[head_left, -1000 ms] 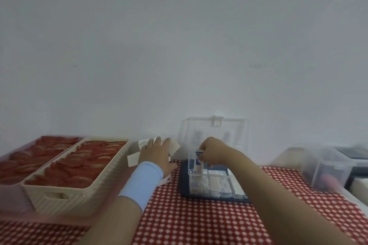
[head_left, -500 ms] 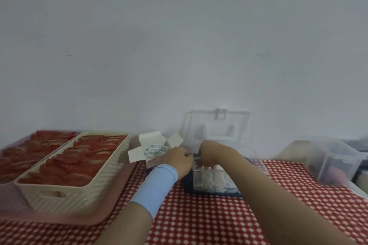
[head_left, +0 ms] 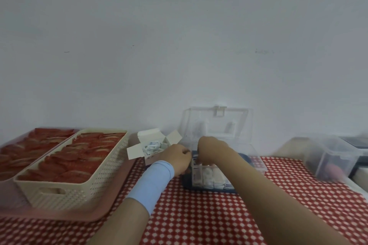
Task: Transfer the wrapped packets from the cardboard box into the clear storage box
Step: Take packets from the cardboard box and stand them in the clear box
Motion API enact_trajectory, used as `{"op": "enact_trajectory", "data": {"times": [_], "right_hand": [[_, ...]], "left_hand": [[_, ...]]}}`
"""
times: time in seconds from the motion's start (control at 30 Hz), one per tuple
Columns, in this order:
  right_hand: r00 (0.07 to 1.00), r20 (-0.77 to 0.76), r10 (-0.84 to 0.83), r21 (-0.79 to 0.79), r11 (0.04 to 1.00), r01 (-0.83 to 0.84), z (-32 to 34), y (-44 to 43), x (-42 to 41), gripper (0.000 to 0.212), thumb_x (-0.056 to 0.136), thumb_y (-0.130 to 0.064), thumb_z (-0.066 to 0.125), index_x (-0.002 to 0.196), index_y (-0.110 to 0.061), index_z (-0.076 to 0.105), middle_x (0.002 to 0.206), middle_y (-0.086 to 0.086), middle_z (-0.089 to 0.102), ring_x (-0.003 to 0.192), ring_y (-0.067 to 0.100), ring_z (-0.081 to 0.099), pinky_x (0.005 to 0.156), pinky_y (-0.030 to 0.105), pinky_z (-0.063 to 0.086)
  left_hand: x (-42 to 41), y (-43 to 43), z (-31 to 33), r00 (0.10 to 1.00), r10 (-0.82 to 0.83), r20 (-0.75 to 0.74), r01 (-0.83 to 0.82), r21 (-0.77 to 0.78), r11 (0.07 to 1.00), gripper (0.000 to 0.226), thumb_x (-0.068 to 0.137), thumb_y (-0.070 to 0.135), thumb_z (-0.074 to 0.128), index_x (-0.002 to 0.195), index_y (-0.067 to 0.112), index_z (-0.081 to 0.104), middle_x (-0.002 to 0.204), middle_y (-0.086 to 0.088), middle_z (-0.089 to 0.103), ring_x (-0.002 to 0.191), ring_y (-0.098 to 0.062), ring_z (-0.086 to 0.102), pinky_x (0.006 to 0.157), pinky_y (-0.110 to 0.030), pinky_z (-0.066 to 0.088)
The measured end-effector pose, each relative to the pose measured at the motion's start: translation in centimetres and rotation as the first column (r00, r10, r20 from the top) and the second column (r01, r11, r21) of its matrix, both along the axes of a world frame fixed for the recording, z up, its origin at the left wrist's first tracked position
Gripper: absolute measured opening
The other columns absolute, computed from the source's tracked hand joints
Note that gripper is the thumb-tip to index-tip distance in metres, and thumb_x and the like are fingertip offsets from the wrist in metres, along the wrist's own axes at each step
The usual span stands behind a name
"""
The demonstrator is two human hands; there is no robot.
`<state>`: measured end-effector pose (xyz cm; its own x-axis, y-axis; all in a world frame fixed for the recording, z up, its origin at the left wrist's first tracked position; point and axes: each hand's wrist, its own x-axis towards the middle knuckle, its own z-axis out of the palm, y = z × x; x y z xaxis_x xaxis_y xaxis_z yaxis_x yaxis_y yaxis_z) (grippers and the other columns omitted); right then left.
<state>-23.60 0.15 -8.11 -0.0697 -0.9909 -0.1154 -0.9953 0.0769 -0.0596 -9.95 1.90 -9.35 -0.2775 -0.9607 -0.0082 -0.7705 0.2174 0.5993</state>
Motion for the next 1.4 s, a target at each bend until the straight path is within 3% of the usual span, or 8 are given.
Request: {"op": "enact_trajectory", "data": {"times": [0.13, 0.47, 0.57, 0.77, 0.87, 0.97, 1.23, 1.4], "right_hand": [[0.999, 0.039, -0.010, 0.036, 0.999, 0.009, 0.3, 0.3, 0.0, 0.029, 0.091, -0.027, 0.071, 0.076, -0.015, 0.049, 0.084, 0.004, 0.065, 0.081, 0.021, 0.068, 0.075, 0.031, 0.055], [0.999, 0.032, 0.004, 0.054, 0.999, -0.005, 0.4, 0.1, -0.3, 0.010, 0.088, -0.014, 0.072, 0.091, -0.010, 0.064, 0.091, 0.005, 0.072, 0.082, 0.022, 0.073, 0.082, 0.037, 0.060], [0.995, 0.097, 0.018, 0.060, 0.998, -0.024, 1.8, 0.1, -1.0, 0.017, 0.087, -0.016, 0.072, 0.102, -0.007, 0.072, 0.083, 0.005, 0.078, 0.069, 0.018, 0.076, 0.079, 0.039, 0.063], [0.954, 0.260, 0.149, -0.261, 0.962, -0.079, 6.2, 1.2, 0.4, 0.020, 0.094, -0.016, 0.058, 0.101, -0.013, 0.076, 0.083, -0.002, 0.077, 0.076, 0.015, 0.073, 0.081, 0.040, 0.061], [0.906, 0.312, 0.287, -0.298, 0.935, -0.193, 7.0, 1.4, 3.5, 0.019, 0.095, -0.015, 0.060, 0.101, -0.024, 0.075, 0.090, -0.010, 0.074, 0.081, 0.004, 0.068, 0.084, 0.033, 0.058], [0.898, 0.256, 0.357, -0.315, 0.909, -0.272, 6.2, 0.6, 5.7, 0.020, 0.095, -0.018, 0.061, 0.104, -0.028, 0.076, 0.107, -0.008, 0.073, 0.097, 0.010, 0.066, 0.089, 0.032, 0.055], [0.939, 0.022, 0.342, -0.265, 0.908, -0.325, 4.2, -1.9, 8.1, 0.016, 0.091, -0.032, 0.065, 0.103, -0.033, 0.077, 0.099, -0.012, 0.073, 0.088, 0.010, 0.065, 0.078, 0.029, 0.056], [0.921, -0.072, 0.383, -0.160, 0.907, -0.389, 3.9, -2.7, 9.3, 0.014, 0.090, -0.037, 0.066, 0.099, -0.035, 0.077, 0.083, -0.011, 0.068, 0.074, 0.010, 0.061, 0.064, 0.024, 0.048]], "left_hand": [[0.1, -0.2, -0.2, 1.000, -0.012, -0.009, 0.013, 0.029, 1.000, 0.036, 0.100, 0.033, 0.041, 0.094, 0.016, 0.072, 0.082, 0.000, 0.076, 0.075, -0.018, 0.073, 0.082, -0.031, 0.056], [1.0, -0.1, 0.3, 0.992, -0.070, -0.110, 0.081, 0.099, 0.992, 0.031, 0.098, 0.033, 0.045, 0.090, 0.017, 0.071, 0.083, -0.002, 0.077, 0.074, -0.018, 0.075, 0.085, -0.043, 0.059], [2.1, 0.5, 1.5, 0.996, -0.078, -0.042, 0.077, -0.010, 0.997, 0.031, 0.097, 0.032, 0.051, 0.099, 0.011, 0.073, 0.089, -0.007, 0.076, 0.082, -0.023, 0.073, 0.086, -0.042, 0.058], [7.8, -1.1, 4.5, 0.997, 0.067, -0.033, -0.072, -0.213, 0.974, 0.007, 0.088, 0.044, 0.064, 0.093, 0.040, 0.066, 0.098, 0.018, 0.069, 0.089, -0.003, 0.063, 0.085, -0.028, 0.051], [9.9, -2.3, 3.8, 0.993, 0.097, 0.066, -0.080, -0.227, 0.971, 0.048, 0.078, 0.053, 0.073, 0.120, 0.034, 0.061, 0.119, 0.011, 0.059, 0.113, -0.013, 0.053, 0.095, -0.030, 0.044], [10.4, -2.6, 2.2, 0.969, 0.094, 0.230, -0.047, -0.202, 0.978, 0.085, 0.070, 0.059, 0.074, 0.143, 0.030, 0.044, 0.144, 0.005, 0.046, 0.135, -0.020, 0.038, 0.111, -0.037, 0.036], [11.3, -3.7, 0.3, 0.992, 0.000, 0.127, 0.029, -0.228, 0.973, 0.094, 0.062, 0.052, 0.080, 0.145, 0.035, 0.039, 0.137, 0.009, 0.056, 0.124, -0.012, 0.051, 0.106, -0.037, 0.045], [11.6, -4.0, 0.5, 0.994, -0.078, 0.072, 0.092, -0.215, 0.972, 0.093, 0.046, 0.066, 0.066, 0.134, 0.043, 0.047, 0.126, 0.017, 0.062, 0.114, -0.004, 0.058, 0.101, -0.034, 0.049]]}}
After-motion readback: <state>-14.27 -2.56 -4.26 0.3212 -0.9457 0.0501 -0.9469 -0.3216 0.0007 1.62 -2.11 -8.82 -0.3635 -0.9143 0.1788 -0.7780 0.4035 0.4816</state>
